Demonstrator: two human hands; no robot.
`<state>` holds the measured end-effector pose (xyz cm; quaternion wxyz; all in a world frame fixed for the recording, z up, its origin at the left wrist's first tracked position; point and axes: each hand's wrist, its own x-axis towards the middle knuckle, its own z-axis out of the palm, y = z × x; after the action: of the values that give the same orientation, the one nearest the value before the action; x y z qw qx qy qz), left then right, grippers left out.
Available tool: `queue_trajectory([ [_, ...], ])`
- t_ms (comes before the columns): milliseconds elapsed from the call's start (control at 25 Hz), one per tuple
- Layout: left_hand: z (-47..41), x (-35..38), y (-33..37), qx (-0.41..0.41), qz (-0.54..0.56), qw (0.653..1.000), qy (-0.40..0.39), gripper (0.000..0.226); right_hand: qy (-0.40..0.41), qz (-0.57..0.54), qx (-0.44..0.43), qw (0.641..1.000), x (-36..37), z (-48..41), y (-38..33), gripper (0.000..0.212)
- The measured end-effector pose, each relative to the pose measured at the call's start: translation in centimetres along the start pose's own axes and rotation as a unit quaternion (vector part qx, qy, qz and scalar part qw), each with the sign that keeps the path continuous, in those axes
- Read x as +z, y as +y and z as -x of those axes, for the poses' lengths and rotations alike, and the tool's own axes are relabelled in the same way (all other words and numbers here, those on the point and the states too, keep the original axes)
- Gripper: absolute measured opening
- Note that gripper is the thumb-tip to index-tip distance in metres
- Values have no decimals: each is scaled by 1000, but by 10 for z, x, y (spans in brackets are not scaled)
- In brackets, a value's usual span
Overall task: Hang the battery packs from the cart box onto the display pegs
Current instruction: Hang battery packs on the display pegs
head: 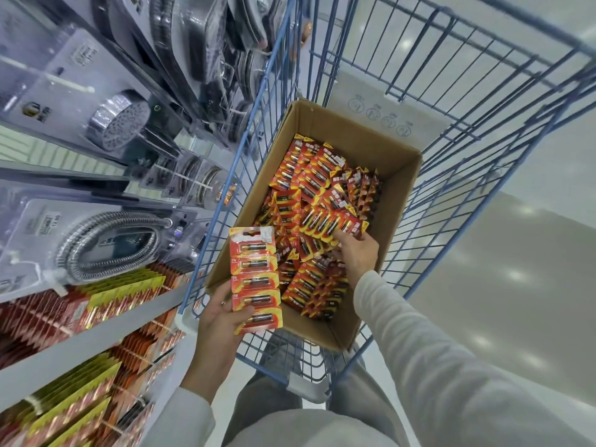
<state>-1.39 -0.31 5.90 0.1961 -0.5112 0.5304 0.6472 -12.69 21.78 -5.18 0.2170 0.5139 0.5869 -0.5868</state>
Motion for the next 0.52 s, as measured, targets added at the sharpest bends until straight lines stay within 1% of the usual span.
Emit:
queue_trajectory([
  [80,3,0,-1,2,8,1000,-2,58,-7,7,-44,999,-25,15,-4,35],
  [280,20,1,9,36,28,998,-31,58,-57,-27,-99,993,-71,69,-34,20],
  [360,29,0,19,56,41,996,-51,58,-86,-30,-115,989,-79,91,-47,21],
  [440,36,-3,29,69,62,993,-68,58,-124,-41,-129,983,-82,115,-59,33],
  [520,50,-7,40,77,98,988,-93,59,-162,-45,-152,974,-84,144,-69,38],
])
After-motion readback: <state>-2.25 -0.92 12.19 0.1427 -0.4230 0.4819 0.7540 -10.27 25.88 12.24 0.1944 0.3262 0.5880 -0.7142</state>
